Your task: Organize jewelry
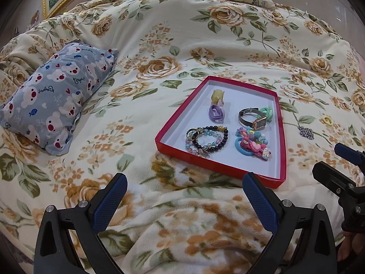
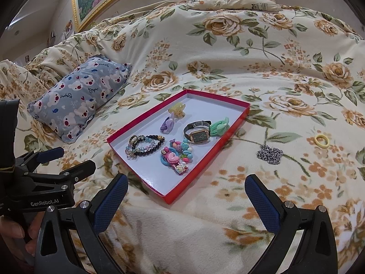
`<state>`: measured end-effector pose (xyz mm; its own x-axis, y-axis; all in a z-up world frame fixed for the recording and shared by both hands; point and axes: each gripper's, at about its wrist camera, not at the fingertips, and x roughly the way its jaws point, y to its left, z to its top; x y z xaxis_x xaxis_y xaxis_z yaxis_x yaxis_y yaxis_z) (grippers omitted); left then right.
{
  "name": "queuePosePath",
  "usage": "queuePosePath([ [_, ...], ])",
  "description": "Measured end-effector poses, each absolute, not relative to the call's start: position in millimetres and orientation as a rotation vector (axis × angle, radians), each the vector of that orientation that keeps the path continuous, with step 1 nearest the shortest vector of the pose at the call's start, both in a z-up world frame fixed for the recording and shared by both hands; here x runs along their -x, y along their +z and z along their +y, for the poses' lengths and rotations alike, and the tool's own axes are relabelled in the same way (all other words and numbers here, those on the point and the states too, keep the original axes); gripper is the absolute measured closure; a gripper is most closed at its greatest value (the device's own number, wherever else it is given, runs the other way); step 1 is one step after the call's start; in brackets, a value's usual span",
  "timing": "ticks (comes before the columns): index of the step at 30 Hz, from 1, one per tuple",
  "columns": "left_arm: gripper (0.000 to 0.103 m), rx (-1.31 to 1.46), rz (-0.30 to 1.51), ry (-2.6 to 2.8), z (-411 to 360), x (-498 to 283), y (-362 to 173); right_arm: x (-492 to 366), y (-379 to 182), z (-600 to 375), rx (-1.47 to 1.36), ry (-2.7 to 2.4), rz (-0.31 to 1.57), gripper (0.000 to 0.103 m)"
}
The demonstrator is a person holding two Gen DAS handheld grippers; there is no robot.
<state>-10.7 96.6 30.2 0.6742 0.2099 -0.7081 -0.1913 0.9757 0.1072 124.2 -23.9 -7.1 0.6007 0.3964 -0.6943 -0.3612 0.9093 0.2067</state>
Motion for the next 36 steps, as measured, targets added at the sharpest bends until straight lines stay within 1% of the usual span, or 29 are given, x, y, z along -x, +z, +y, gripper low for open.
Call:
queuePosePath([
  [36, 0.001, -0.033, 0.792, 0.226, 95.1, 10.4, 28.7, -125.1, -2.3, -25.2, -0.057, 0.433, 0.814, 0.000],
])
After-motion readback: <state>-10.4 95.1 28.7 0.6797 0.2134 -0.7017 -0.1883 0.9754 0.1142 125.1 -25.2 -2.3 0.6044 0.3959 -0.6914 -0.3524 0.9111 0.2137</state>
